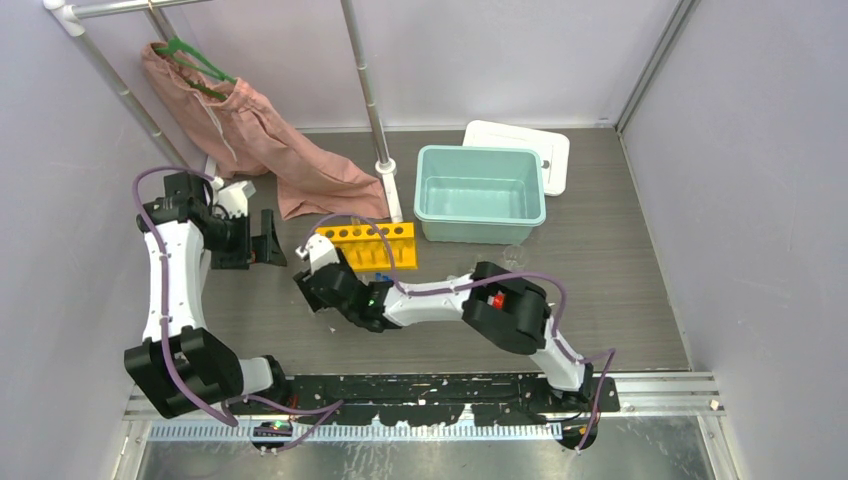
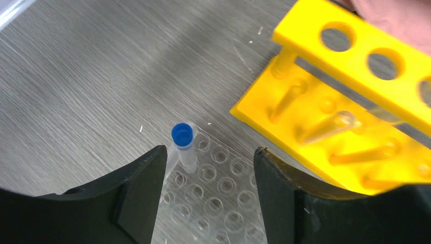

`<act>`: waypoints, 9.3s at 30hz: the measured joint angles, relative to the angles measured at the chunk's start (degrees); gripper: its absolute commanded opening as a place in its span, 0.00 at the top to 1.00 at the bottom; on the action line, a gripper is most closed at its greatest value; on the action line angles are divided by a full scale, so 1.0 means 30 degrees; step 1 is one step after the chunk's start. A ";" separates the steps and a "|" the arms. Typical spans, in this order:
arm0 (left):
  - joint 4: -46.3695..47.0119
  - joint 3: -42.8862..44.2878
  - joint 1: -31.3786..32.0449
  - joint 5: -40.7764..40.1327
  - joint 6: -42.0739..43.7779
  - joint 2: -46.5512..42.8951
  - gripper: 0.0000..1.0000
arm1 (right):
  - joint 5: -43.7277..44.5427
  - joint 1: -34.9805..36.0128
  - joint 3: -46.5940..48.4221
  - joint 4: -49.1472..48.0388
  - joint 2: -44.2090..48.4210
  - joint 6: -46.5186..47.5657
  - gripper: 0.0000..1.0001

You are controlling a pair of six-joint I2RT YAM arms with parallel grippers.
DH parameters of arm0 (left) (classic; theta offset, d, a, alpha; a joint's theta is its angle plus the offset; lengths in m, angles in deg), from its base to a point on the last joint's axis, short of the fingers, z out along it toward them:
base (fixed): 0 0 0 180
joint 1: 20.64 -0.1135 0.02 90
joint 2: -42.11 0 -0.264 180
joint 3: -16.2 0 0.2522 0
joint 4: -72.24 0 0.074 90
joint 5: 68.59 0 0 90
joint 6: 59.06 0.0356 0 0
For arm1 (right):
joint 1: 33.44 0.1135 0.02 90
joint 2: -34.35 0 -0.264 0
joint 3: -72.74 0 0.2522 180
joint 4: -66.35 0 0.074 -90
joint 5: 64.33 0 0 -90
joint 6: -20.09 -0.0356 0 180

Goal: Organize the chemistry lab equipment

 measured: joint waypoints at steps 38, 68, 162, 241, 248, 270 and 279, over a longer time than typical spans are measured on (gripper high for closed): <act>-0.0954 0.0109 -0.0015 0.0379 -0.0073 -0.2076 0.03 | 0.2302 -0.2747 -0.5289 0.9806 0.5275 -1.2852 0.59; -0.0823 -0.0656 -0.0015 0.0328 0.1093 -0.2135 0.04 | 0.0933 -0.3016 -0.5989 0.7657 0.4481 -1.3442 0.74; -0.0678 -0.0124 0.3847 0.5537 0.1545 -0.5195 0.73 | -1.1803 -0.3978 0.6907 1.1278 0.5064 -1.2014 0.92; -0.0954 0.1122 0.3869 -0.1982 0.0073 -0.2470 0.01 | 0.0379 0.1260 -0.1647 -0.2426 0.1341 0.0146 0.99; -0.0984 0.1122 0.3869 -0.2025 0.0321 -0.2448 0.01 | 0.0386 0.1260 -0.1705 -0.2798 0.1231 0.0124 0.99; -0.0984 0.1122 0.3869 -0.2346 0.0503 -0.2448 0.01 | 0.1625 0.1843 -0.2623 -0.4852 0.0801 0.1158 0.98; -0.0984 0.1122 0.3869 -0.2441 0.0495 -0.2448 0.01 | 0.2229 0.1960 -0.2747 -0.5085 0.0350 0.1792 0.96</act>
